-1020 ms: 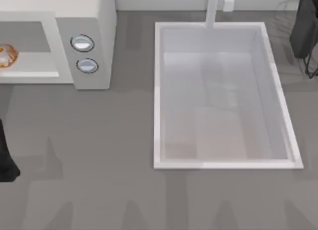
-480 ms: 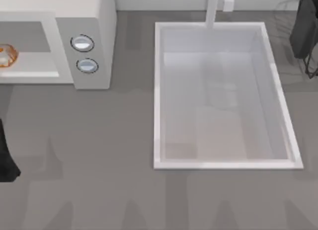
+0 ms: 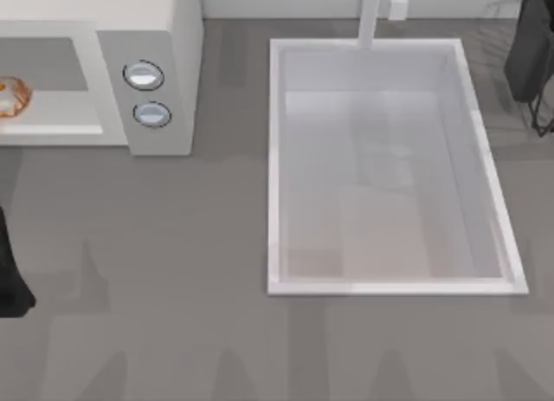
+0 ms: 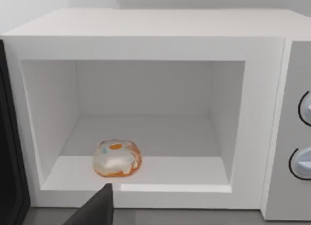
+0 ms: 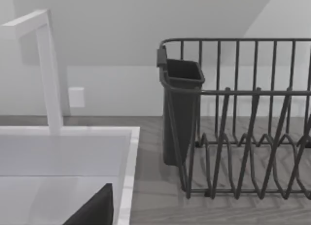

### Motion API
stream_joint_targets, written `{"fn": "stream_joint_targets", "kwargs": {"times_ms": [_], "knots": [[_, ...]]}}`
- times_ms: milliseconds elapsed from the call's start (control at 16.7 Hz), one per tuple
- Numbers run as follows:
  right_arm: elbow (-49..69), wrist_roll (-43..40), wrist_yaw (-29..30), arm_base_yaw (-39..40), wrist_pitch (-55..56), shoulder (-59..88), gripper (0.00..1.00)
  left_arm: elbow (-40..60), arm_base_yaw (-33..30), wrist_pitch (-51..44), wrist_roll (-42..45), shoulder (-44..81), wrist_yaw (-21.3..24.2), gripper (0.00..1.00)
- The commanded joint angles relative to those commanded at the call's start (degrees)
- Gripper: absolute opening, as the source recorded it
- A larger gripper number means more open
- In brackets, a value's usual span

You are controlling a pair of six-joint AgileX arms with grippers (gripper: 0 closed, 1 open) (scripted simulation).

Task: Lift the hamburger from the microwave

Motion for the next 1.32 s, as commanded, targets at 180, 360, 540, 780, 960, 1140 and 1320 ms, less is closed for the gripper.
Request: {"fn": "stream_joint_targets", "kwargs": {"times_ms": [180,360,540,780,960,1140,1320], "knots": [[0.0,0.0,0.0,0.0,0.0,0.0,1.00,0.2,0.0,0.2,0.0,0.5,0.1,1.00],[0.0,0.0,0.0,0.0,0.0,0.0,1.00,2.3,0.5,2.4,0.2,5.5,0.5,1.00],[0.0,0.0,0.0,0.0,0.0,0.0,1.00,6.5,1.3,6.7,0.6,15.4,1.5,1.00],[0.0,0.0,0.0,0.0,0.0,0.0,1.00,14.2,2.8,14.8,1.2,33.9,3.2,1.00],[0.0,0.0,0.0,0.0,0.0,0.0,1.00,21.2,4.1,22.1,1.9,50.6,4.8,1.00],[0.0,0.0,0.0,0.0,0.0,0.0,1.00,28.7,5.6,29.9,2.5,68.5,6.5,1.00],[0.0,0.0,0.0,0.0,0.0,0.0,1.00,36.3,7.1,37.8,3.2,86.6,8.2,1.00]]}}
